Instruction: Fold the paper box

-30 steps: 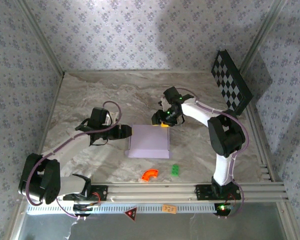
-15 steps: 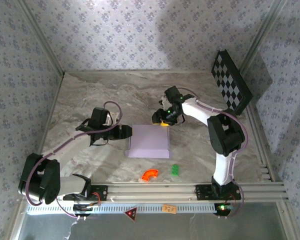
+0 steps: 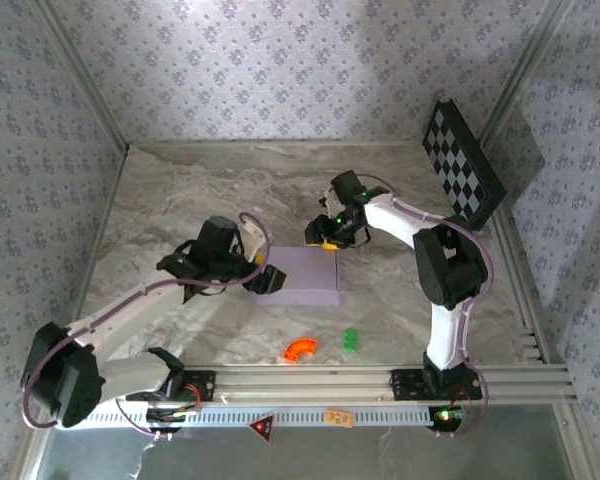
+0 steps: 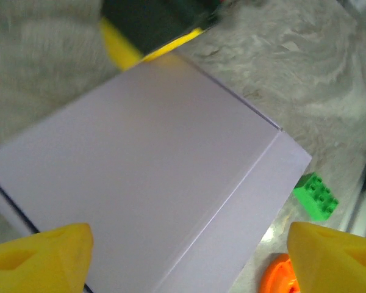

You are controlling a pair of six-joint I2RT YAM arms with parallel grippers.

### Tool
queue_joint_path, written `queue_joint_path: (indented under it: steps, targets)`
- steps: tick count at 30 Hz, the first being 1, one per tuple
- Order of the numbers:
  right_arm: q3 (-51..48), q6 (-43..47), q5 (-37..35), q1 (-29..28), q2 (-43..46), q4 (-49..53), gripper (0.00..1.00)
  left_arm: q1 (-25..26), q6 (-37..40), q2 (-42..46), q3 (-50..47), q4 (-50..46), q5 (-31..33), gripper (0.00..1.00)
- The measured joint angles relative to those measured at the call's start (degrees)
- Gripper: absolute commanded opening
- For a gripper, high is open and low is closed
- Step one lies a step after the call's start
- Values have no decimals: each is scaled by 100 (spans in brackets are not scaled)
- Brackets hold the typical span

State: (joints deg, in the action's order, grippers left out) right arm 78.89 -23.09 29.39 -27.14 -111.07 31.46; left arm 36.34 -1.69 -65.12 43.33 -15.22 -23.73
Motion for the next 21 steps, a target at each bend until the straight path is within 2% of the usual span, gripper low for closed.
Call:
queue_joint_path:
  steps: [5,10,14,21]
  targets:
    - [17,0,0,2,-24,-2,55,498,1580,269,13,-11,422,92]
    - [46,0,0,22,-59,-42,55,876,2830,267,-98,17,800,95]
    - [55,0,0,28,-72,-55,55,1102,3383,214,-258,66,1095,96]
    - [55,0,0,28,-90,-105,55,1244,3875,-188,-343,269,1650,96]
